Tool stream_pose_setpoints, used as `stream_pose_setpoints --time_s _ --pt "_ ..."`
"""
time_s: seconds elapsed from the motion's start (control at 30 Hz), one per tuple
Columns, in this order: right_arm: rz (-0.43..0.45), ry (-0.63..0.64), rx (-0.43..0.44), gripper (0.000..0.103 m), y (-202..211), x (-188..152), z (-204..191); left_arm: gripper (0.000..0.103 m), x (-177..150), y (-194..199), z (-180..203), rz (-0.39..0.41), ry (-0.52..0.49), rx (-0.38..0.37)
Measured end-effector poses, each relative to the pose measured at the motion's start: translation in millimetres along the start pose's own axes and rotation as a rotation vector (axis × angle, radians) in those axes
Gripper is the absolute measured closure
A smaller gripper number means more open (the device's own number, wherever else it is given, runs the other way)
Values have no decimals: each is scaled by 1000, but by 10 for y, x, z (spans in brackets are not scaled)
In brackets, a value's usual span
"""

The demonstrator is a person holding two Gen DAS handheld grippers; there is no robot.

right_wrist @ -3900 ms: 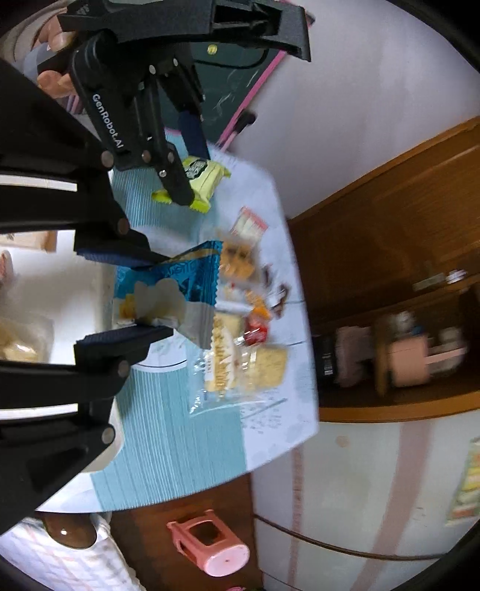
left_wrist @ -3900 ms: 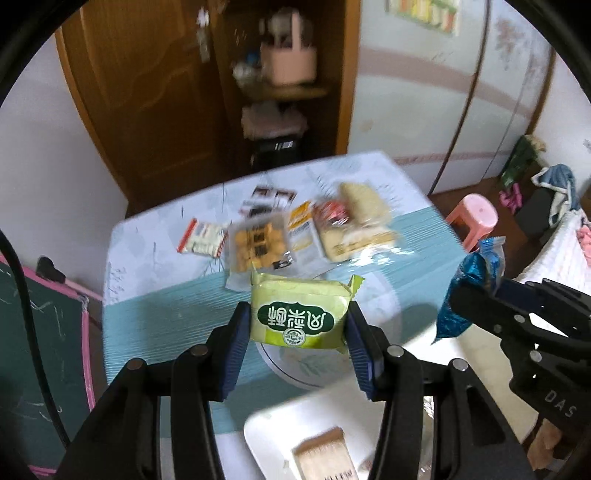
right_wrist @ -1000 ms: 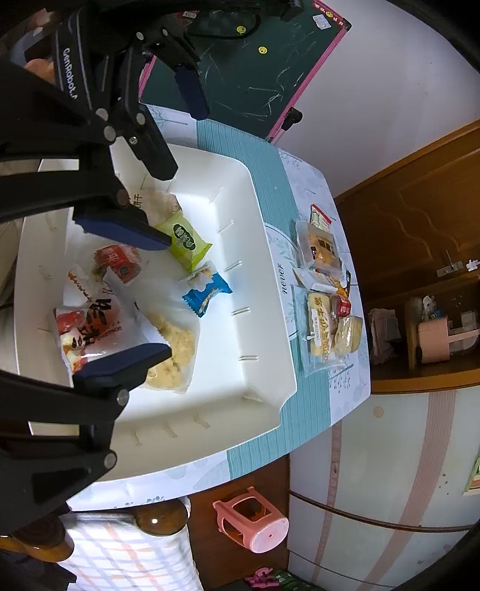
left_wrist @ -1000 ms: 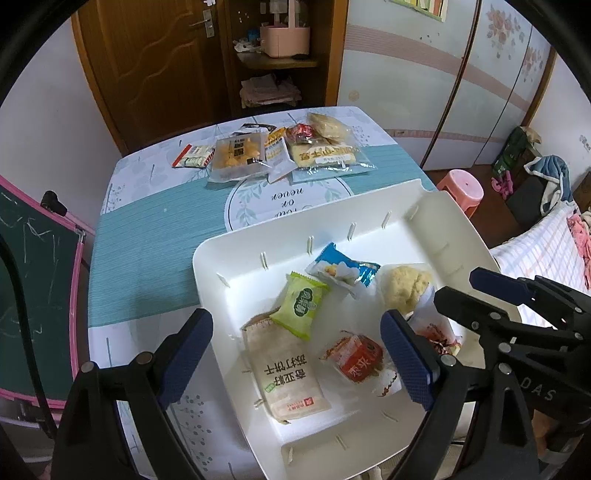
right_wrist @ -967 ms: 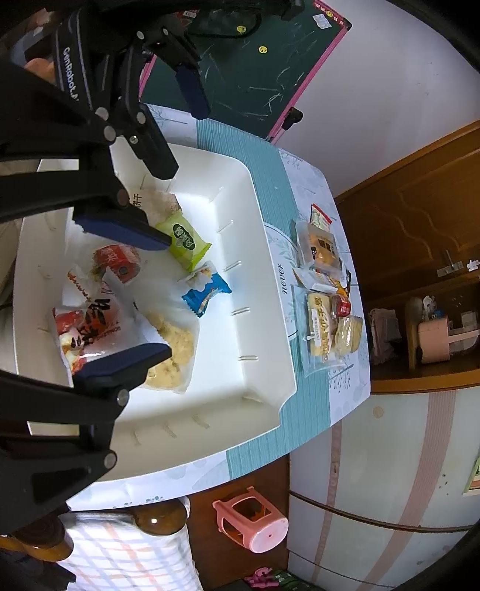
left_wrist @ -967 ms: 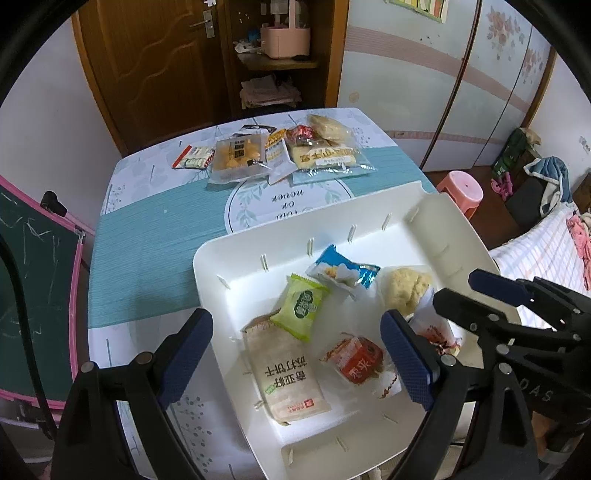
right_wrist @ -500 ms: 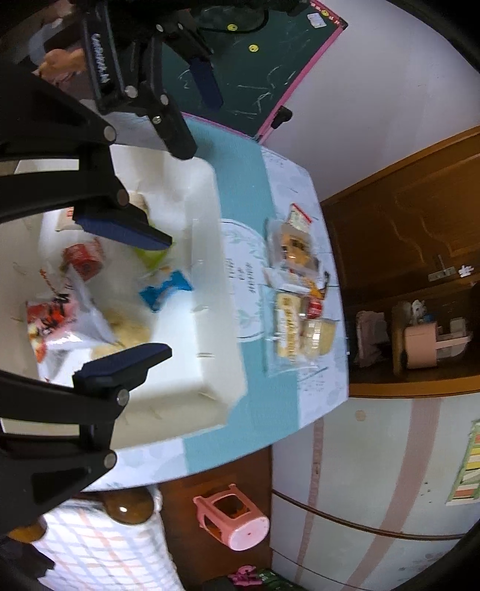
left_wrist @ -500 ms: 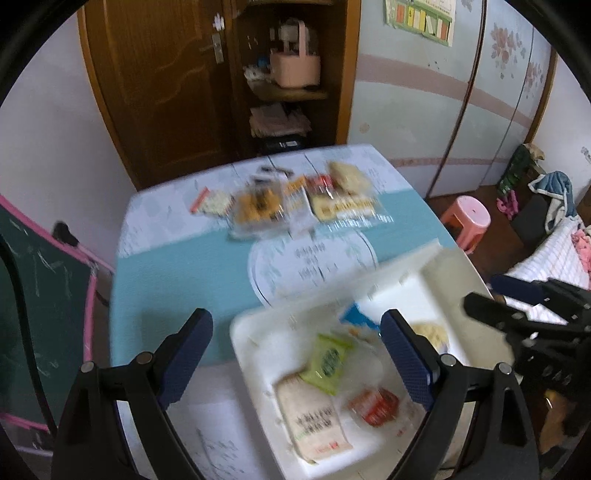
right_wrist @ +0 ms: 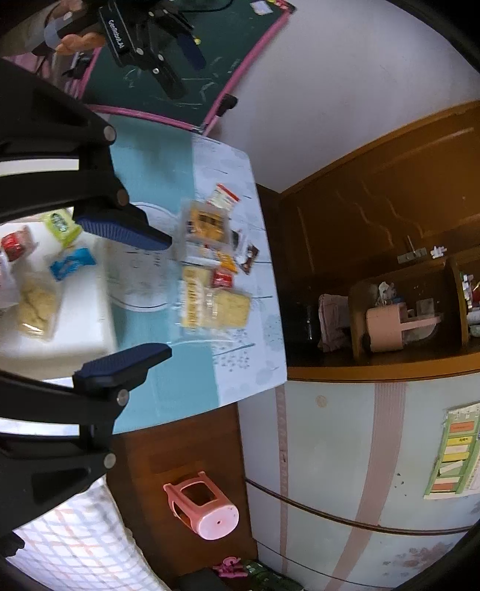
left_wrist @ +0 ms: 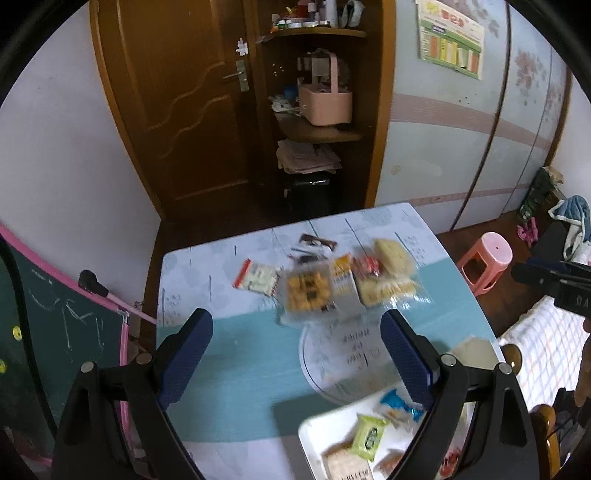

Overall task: Organize snacks
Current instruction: 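Move both tools back over the snacks on the table, then grasp clear yellow cookie box with left tool while right tool grasps crumbly cake bag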

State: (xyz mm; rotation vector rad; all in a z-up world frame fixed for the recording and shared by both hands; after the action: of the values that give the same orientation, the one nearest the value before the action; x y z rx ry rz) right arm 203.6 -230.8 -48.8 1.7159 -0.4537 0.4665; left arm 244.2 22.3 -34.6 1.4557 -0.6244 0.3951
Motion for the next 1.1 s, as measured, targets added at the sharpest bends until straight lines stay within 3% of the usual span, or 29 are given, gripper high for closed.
stream_pose_setpoints --time_s 0.23,0.37,0.47,0.7,0.9,1.1 --pt "-32 -7 -31 50 -407 630 97 11 643 -411 -133 -26 17 43" --pt "-83 -32 5 40 -847 779 110 11 818 -922 -185 -89 50 38" --pt "-146 -56 22 38 -1261 755 127 11 718 -1327 -162 -165 62 21" --pt "-271 -178 90 38 -2143 541 205 11 116 -2317 -31 -385 117 -32" --pt "-317 -184 94 38 -2505 422 202 11 -206 -2771 56 -474 136 -47" --pt "-338 -160 74 38 -2679 348 228 11 -345 -3016 77 -509 164 -52"
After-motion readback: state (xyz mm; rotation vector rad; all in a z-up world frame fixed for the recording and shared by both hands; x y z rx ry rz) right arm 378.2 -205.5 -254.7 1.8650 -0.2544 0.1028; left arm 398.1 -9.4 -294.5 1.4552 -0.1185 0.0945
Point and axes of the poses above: each gripper's, at about its wrist camera, not at the fingertips, and y roughly against the way its jaws point, z to its right, x to its top, the point moved 8 cm from there along -y, roughly the way its jaws point, and after that the axes turned 4 degrees about y, right-handed, at the moved point
